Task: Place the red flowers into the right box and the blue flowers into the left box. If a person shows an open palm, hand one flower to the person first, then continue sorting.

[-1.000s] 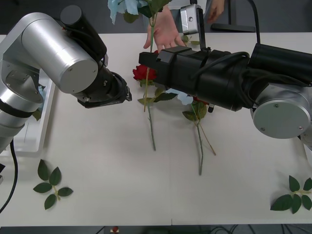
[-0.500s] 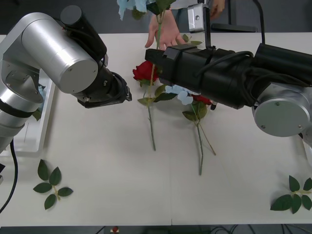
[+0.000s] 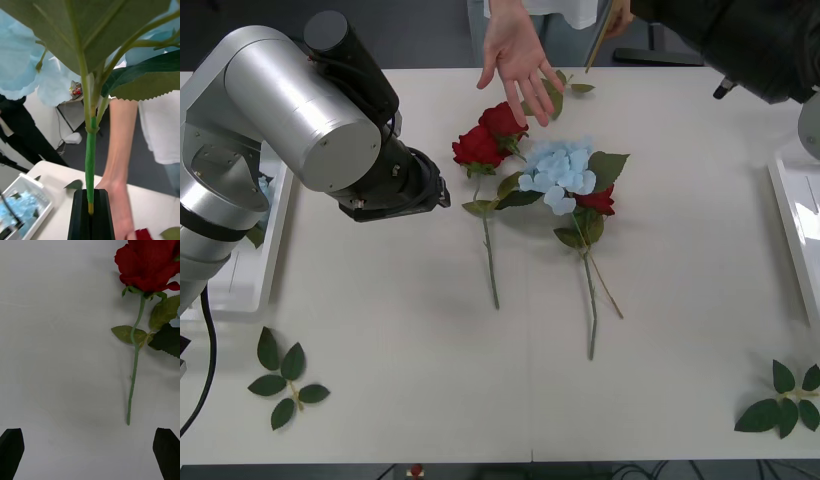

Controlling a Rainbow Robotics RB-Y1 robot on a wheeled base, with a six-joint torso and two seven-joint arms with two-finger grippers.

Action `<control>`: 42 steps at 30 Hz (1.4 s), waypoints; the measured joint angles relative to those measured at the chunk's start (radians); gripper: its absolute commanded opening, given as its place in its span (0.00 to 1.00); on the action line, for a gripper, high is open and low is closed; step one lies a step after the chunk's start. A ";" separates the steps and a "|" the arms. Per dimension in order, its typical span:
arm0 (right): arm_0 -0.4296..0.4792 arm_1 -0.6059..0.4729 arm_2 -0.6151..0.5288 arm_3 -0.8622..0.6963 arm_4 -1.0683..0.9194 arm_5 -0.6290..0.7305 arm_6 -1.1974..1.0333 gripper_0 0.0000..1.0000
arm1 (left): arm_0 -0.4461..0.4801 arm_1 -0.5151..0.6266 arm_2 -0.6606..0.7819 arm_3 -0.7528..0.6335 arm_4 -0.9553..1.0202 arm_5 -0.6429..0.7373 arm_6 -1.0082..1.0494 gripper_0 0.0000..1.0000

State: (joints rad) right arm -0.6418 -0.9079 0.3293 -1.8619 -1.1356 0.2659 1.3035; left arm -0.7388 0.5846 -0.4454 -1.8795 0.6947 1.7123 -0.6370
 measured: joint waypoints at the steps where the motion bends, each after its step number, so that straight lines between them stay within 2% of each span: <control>1: -0.019 0.000 0.006 0.021 0.001 0.000 0.000 0.00 | 0.000 0.000 0.000 0.000 0.000 0.000 0.000 1.00; 7: -0.145 0.027 0.053 0.174 0.033 0.000 0.000 0.00 | 0.000 0.000 0.000 0.000 0.000 0.000 0.000 1.00; 14: -0.271 0.175 0.066 0.392 0.147 0.000 0.000 0.00 | 0.000 0.000 0.000 0.001 0.000 0.000 0.000 1.00; 20: -0.341 0.236 0.098 0.512 0.217 -0.002 0.000 0.00 | 0.000 0.000 0.000 0.001 0.000 0.000 0.000 1.00; 25: -0.373 0.260 0.131 0.574 0.226 -0.029 0.000 0.00 | 0.000 0.000 0.000 0.001 0.000 0.000 0.000 1.00; 35: -0.373 0.266 0.133 0.577 0.226 -0.029 0.000 0.00 | 0.000 0.000 0.000 0.001 0.000 0.000 0.000 1.00; 36: -0.373 0.266 0.133 0.577 0.226 -0.029 0.000 0.51 | 0.000 0.000 0.000 0.001 0.000 0.000 0.000 1.00; 37: -0.373 0.266 0.133 0.577 0.226 -0.029 0.000 0.77 | 0.000 0.000 0.000 0.001 0.000 0.000 0.000 1.00; 38: -0.373 0.266 0.133 0.577 0.226 -0.029 0.000 0.93 | 0.000 0.000 0.000 0.001 0.000 0.000 0.000 1.00; 39: -0.373 0.266 0.133 0.577 0.226 -0.029 0.000 1.00 | 0.000 0.000 0.000 0.001 0.000 0.000 0.000 1.00; 42: -0.373 0.266 0.133 0.577 0.226 -0.029 0.000 1.00 | 0.000 0.000 0.000 0.001 0.000 0.000 0.000 1.00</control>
State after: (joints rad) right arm -1.0152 -0.6423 0.4627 -1.2847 -0.9098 0.2372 1.3037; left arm -0.7388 0.5846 -0.4454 -1.8783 0.6947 1.7123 -0.6370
